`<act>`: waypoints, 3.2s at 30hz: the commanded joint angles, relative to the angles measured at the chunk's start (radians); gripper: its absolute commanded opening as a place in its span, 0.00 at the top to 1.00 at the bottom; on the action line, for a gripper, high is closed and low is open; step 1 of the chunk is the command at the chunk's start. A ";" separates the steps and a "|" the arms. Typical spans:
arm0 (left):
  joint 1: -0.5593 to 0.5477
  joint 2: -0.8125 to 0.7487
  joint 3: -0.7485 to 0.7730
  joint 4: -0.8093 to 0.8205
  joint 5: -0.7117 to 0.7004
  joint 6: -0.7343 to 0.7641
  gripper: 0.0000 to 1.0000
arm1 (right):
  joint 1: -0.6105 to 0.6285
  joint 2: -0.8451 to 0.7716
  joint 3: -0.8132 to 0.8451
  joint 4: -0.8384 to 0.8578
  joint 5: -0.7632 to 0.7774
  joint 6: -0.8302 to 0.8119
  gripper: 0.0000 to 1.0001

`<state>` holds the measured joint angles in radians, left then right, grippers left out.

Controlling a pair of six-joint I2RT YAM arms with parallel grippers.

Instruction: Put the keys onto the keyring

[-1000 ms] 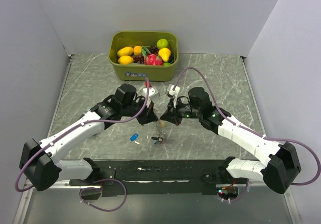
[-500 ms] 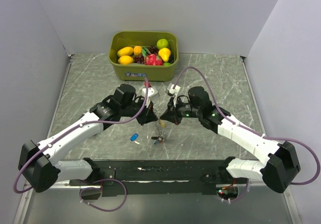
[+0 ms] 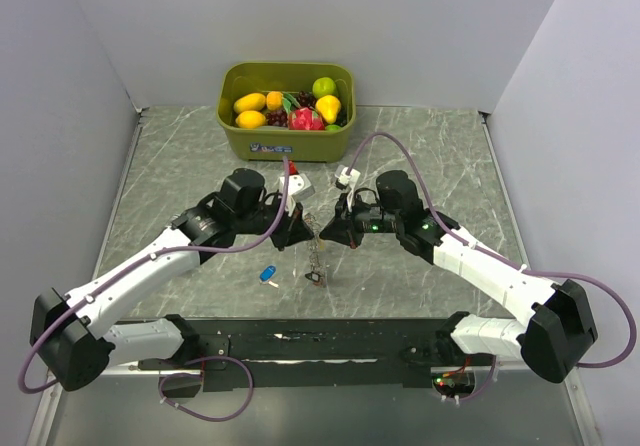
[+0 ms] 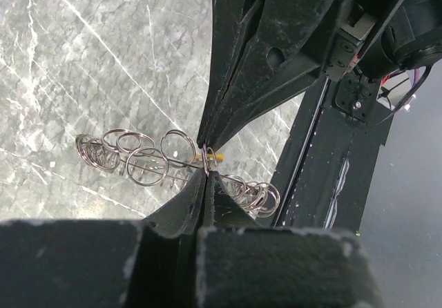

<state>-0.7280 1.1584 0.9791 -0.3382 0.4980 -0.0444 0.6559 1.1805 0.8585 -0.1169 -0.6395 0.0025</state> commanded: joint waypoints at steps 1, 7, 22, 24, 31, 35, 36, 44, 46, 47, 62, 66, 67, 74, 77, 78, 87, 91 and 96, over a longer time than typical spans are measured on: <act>-0.021 -0.054 0.004 0.111 0.057 -0.002 0.99 | -0.015 0.002 0.019 0.046 0.015 -0.004 1.00; -0.021 -0.074 -0.006 0.134 0.051 -0.005 0.99 | -0.021 0.004 0.010 0.052 0.004 -0.004 1.00; -0.022 -0.155 -0.098 0.286 0.048 -0.014 0.99 | -0.024 -0.145 -0.049 0.112 0.012 0.008 0.36; -0.021 -0.164 -0.109 0.309 0.053 -0.011 0.99 | -0.027 -0.197 -0.068 0.154 0.014 0.007 0.21; -0.021 -0.226 -0.201 0.447 0.083 0.003 0.99 | -0.052 -0.283 -0.110 0.250 -0.078 0.007 0.10; -0.021 -0.241 -0.223 0.485 0.097 0.000 0.99 | -0.064 -0.288 -0.110 0.269 -0.115 0.007 0.12; -0.021 -0.241 -0.223 0.487 0.105 0.003 0.99 | -0.065 -0.289 -0.111 0.275 -0.124 0.007 0.12; -0.021 -0.236 -0.244 0.531 0.160 0.011 0.99 | -0.081 -0.280 -0.111 0.339 -0.297 0.008 0.17; -0.021 -0.235 -0.249 0.542 0.169 0.014 0.99 | -0.082 -0.272 -0.093 0.338 -0.363 0.010 0.19; -0.021 -0.236 -0.250 0.545 0.186 0.015 0.99 | -0.081 -0.265 -0.090 0.347 -0.386 0.011 0.22; -0.022 -0.243 -0.246 0.556 0.261 0.020 0.99 | -0.084 -0.171 -0.053 0.330 -0.428 0.017 0.48; -0.022 -0.250 -0.247 0.558 0.275 0.020 0.99 | -0.085 -0.167 -0.058 0.342 -0.423 0.024 0.49; -0.022 -0.252 -0.247 0.559 0.280 0.020 0.99 | -0.084 -0.163 -0.056 0.345 -0.427 0.025 0.50; -0.022 -0.263 -0.253 0.577 0.287 0.009 0.99 | -0.084 -0.148 -0.055 0.352 -0.453 0.042 0.59; -0.022 -0.255 -0.264 0.587 0.303 0.000 0.99 | -0.085 -0.145 -0.053 0.373 -0.466 0.062 0.63; -0.022 -0.252 -0.264 0.584 0.304 -0.005 0.99 | -0.084 -0.144 -0.053 0.381 -0.468 0.068 0.65; -0.024 -0.259 -0.272 0.582 0.292 -0.009 0.99 | -0.084 -0.105 -0.053 0.454 -0.508 0.159 0.97; -0.025 -0.255 -0.267 0.571 0.284 -0.011 0.99 | -0.085 -0.111 -0.046 0.413 -0.485 0.146 1.00; -0.025 -0.252 -0.258 0.544 0.260 -0.014 0.97 | -0.084 -0.139 -0.033 0.358 -0.442 0.110 1.00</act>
<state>-0.7448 0.9226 0.7021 0.1562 0.7536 -0.0608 0.5751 1.0695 0.7673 0.2569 -1.1419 0.1326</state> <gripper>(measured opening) 0.023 0.011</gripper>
